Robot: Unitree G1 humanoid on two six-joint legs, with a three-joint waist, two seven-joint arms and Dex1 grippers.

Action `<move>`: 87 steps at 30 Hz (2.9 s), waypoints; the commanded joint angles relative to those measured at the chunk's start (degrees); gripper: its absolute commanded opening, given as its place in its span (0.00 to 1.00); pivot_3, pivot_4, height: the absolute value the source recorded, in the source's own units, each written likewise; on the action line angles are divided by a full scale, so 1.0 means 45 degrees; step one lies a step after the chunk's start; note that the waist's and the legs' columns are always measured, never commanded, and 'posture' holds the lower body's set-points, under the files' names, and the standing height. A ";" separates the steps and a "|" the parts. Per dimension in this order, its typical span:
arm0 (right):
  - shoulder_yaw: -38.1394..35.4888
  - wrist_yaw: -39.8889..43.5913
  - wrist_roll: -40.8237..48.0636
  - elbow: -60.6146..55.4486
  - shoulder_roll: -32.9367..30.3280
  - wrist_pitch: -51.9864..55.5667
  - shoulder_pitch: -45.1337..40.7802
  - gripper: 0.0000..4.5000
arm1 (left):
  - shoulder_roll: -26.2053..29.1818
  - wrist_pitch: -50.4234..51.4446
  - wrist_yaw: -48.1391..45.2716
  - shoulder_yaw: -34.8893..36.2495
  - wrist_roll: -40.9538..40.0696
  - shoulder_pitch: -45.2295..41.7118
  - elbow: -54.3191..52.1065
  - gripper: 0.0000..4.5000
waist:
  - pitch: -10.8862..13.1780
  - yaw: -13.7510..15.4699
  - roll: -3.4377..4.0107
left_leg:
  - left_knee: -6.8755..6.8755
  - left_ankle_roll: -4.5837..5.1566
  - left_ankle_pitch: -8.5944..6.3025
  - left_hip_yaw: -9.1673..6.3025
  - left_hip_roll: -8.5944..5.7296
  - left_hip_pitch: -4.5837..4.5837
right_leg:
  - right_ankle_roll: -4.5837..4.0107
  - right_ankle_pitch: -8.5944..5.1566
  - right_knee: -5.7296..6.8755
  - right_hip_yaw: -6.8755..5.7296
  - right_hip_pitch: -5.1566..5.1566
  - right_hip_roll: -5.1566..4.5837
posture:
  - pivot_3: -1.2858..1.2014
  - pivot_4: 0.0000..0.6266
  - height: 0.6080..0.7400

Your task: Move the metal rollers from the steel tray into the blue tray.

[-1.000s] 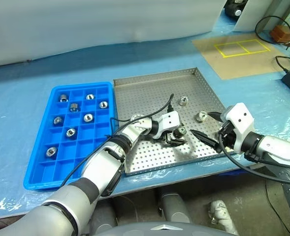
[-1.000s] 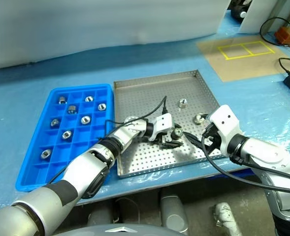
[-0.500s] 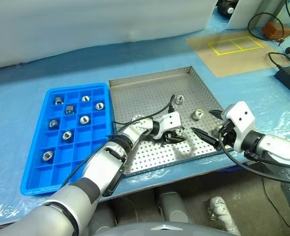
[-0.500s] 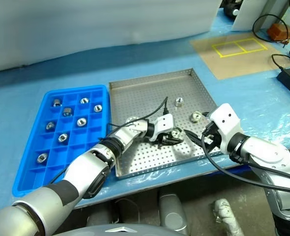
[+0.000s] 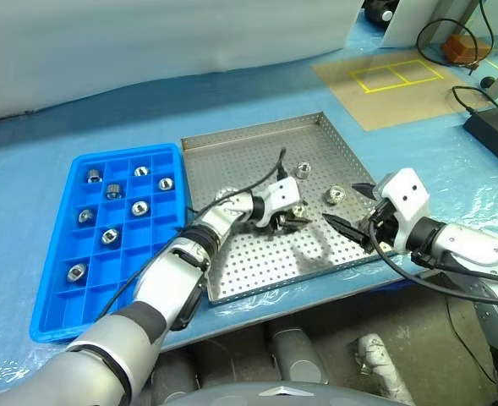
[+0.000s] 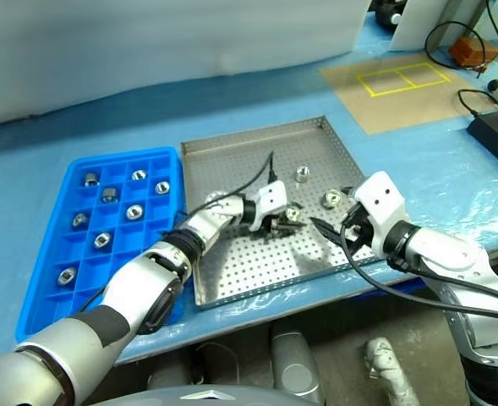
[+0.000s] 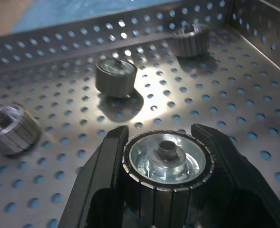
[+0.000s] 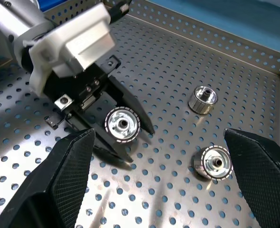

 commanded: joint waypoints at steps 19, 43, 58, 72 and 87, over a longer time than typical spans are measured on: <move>0.5459 0.4153 -0.1918 0.8183 0.3205 -0.5786 -0.7275 1.00 | 0.6062 0.6167 -0.1106 0.2300 -0.3512 0.6006 -1.3625 0.39 | 0.0010 0.2809 0.0027 | -0.0056 -0.0064 0.0068 0.0007 0.0121 -0.0012 | -0.0033 0.0000 0.0105 -0.0021 -0.0068 0.0010 | 0.51 0.24 1.00; 0.6163 0.6544 -0.3048 1.2578 0.6150 -0.8909 -0.9366 1.00 | 0.7110 0.6304 0.2758 0.2404 -0.2591 1.0079 -1.8286 0.39 | 0.0011 0.3978 0.0022 | -0.0069 -0.0187 0.0108 -0.0005 0.0155 -0.0037 | -0.0036 -0.0005 0.0200 -0.0045 -0.0124 0.0026 | 0.58 0.24 1.00; 0.5695 0.5928 -0.2994 1.1319 0.5417 -0.8054 -0.8504 1.00 | 0.9806 0.8918 0.0844 0.5915 -0.6296 1.2332 -1.9403 0.39 | 0.0010 0.3744 0.0013 | -0.0138 -0.0344 0.0198 -0.0009 0.0293 -0.0011 | -0.0130 -0.0058 0.0269 -0.0038 -0.0194 0.0197 | 0.56 0.24 1.00; 0.6256 0.7368 -0.3091 1.2893 0.6926 -0.8839 -0.9682 1.00 | 0.9936 1.0090 0.0941 0.8724 -0.7526 1.7977 -2.2990 0.39 | 0.0008 0.4067 0.0000 | -0.0202 -0.0347 0.0200 -0.0030 0.0303 0.0009 | -0.0153 -0.0065 0.0254 -0.0054 -0.0191 0.0203 | 0.63 0.24 1.00; 0.6126 0.7498 -0.3324 1.3489 0.6869 -0.9320 -0.9832 1.00 | 0.9243 1.0029 0.2269 0.6956 -0.6565 1.7343 -2.2111 0.39 | 0.0008 0.4349 -0.0001 | -0.0225 -0.0356 0.0205 -0.0034 0.0305 0.0008 | -0.0160 -0.0068 0.0250 -0.0055 -0.0201 0.0212 | 0.62 0.24 1.00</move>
